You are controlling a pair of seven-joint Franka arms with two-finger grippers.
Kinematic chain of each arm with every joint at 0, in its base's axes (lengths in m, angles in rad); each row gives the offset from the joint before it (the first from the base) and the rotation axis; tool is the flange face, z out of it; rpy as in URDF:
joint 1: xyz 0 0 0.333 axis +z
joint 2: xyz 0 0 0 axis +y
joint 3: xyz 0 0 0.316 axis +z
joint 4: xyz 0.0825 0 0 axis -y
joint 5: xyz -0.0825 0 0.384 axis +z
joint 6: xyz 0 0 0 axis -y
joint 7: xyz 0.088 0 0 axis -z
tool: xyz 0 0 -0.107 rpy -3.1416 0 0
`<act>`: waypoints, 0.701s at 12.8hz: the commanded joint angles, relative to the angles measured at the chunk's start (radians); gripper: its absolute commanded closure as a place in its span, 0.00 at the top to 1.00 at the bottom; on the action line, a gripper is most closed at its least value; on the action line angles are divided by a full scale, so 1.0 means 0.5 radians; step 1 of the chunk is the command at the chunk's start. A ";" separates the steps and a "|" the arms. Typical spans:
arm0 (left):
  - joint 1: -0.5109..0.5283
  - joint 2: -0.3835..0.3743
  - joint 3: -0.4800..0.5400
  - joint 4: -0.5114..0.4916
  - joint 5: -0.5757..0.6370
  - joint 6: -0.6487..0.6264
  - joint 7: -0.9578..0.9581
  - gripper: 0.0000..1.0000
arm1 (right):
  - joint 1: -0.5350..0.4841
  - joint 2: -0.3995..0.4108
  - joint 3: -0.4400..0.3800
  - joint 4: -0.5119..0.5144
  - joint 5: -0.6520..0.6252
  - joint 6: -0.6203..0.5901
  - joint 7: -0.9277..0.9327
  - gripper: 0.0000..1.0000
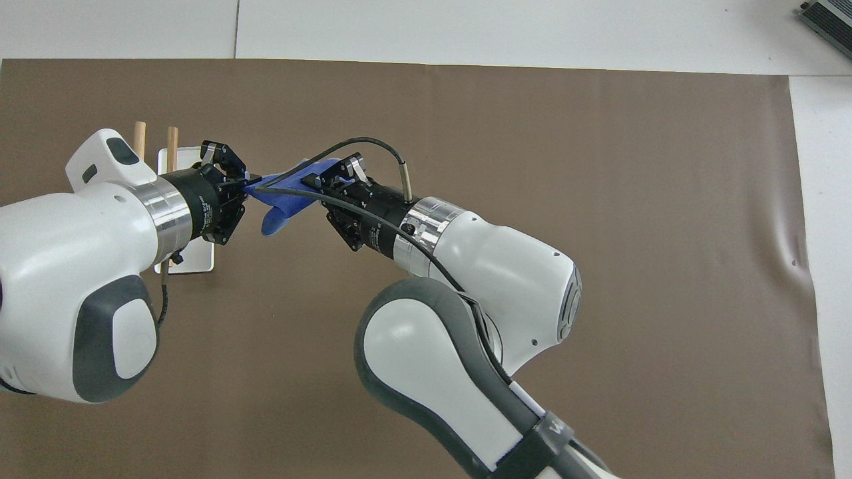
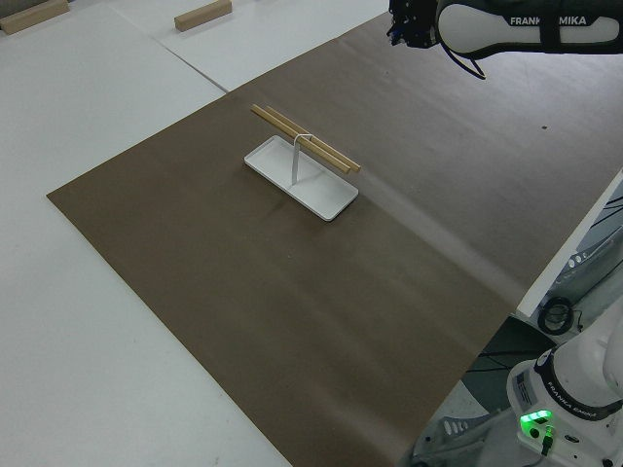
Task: Right arm passes towel to left arm to hang
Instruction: 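Close the left gripper on the towel held by the right gripper, then pull the towel with the left gripper while the right gripper withdraws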
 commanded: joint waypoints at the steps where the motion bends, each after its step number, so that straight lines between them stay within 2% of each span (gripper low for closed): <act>1: -0.008 0.017 0.007 0.015 -0.028 0.026 0.183 0.00 | -0.016 0.035 0.017 0.049 0.048 0.042 0.008 0.00; 2: -0.008 0.020 0.007 0.021 -0.028 0.026 0.263 0.00 | -0.019 0.035 0.016 0.046 0.048 0.045 0.008 0.00; 3: -0.008 0.030 0.010 0.030 -0.028 0.026 0.279 0.00 | -0.019 0.035 0.016 0.043 0.045 0.045 -0.001 0.05; 4: -0.005 0.033 0.010 0.045 -0.022 0.026 0.313 0.00 | -0.022 0.035 0.016 0.028 0.012 0.048 -0.032 0.51; 5: -0.005 0.048 0.010 0.070 -0.019 0.026 0.407 0.00 | -0.025 0.032 0.013 0.015 0.005 0.048 -0.117 0.88; 6: -0.002 0.066 0.013 0.116 -0.019 0.020 0.505 0.00 | -0.034 0.035 0.013 -0.003 0.005 0.048 -0.261 1.00; 9: 0.020 0.085 0.038 0.138 0.000 0.020 0.705 0.00 | -0.104 0.026 -0.014 -0.119 -0.053 0.097 -0.735 1.00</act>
